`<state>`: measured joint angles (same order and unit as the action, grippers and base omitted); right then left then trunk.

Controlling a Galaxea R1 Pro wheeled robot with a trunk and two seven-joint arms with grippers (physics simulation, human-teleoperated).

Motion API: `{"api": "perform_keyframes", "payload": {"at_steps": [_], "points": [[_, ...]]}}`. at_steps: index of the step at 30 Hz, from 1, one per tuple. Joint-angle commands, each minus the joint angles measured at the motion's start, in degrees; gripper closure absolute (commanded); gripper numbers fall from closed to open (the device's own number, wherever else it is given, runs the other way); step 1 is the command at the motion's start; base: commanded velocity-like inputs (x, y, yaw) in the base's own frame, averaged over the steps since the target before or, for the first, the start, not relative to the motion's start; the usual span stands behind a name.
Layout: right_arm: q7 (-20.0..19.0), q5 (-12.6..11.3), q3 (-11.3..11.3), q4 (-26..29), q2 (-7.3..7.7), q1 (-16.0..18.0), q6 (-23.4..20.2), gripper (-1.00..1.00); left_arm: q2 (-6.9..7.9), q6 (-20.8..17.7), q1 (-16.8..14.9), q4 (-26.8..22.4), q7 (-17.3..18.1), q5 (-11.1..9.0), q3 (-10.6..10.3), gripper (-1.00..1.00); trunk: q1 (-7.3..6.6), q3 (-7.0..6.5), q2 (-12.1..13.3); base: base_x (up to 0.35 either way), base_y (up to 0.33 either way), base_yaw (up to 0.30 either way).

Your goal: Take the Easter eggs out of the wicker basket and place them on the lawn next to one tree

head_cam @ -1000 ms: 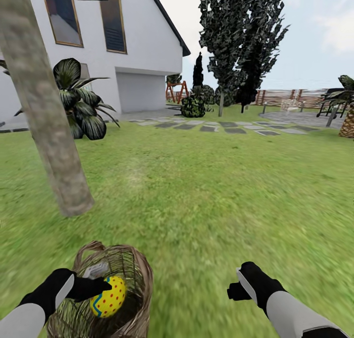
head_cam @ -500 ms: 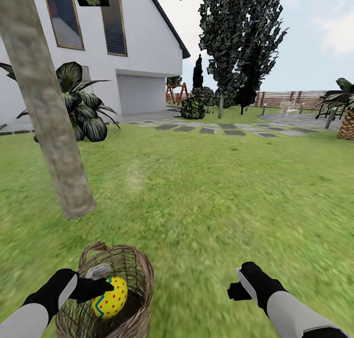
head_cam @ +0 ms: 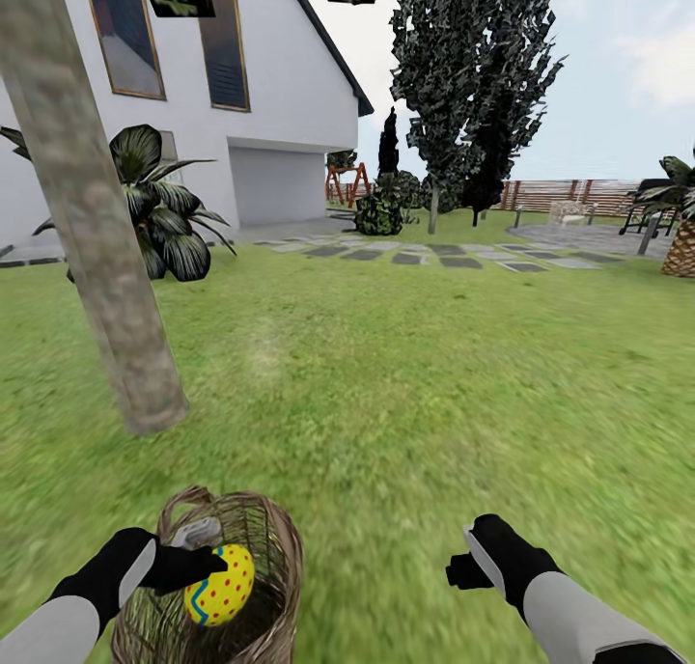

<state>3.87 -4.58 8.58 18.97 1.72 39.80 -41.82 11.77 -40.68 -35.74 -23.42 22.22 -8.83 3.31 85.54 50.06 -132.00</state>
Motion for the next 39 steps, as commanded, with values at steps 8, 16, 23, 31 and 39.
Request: {"api": "perform_keyframes", "payload": {"at_steps": [8,16,23,31,39], "points": [[0.03,-0.59,0.38,0.10,0.12,0.01,-0.29,-1.00,-0.18,-0.45,-0.02,-0.05,-0.04,-0.14,0.21,1.00,-1.77,-1.38,3.20,0.000,0.000,0.000],[0.07,-0.53,0.43,0.10,0.04,0.01,-0.27,-1.00,-0.17,-0.45,-0.01,-0.05,0.01,-0.05,0.21,1.00,-3.53,-2.82,6.41,0.000,0.000,0.033],[0.09,-0.60,0.40,0.10,0.04,0.01,-0.27,-1.00,-0.35,-0.45,-0.02,-0.05,-0.04,-0.05,0.21,1.00,-5.07,-4.07,9.21,0.000,0.000,0.156],[0.17,-0.60,0.38,0.10,0.04,0.01,-0.27,-1.00,-1.05,-0.45,-0.02,-0.05,0.00,-0.21,0.21,1.00,-6.83,-5.51,12.42,-0.130,-0.105,0.003],[0.19,-0.60,0.46,0.10,-0.05,0.01,-0.27,-1.00,-1.05,-0.45,-0.03,0.26,0.01,-0.40,0.21,1.00,-8.58,-6.95,15.63,-0.006,-0.004,0.000]]}}
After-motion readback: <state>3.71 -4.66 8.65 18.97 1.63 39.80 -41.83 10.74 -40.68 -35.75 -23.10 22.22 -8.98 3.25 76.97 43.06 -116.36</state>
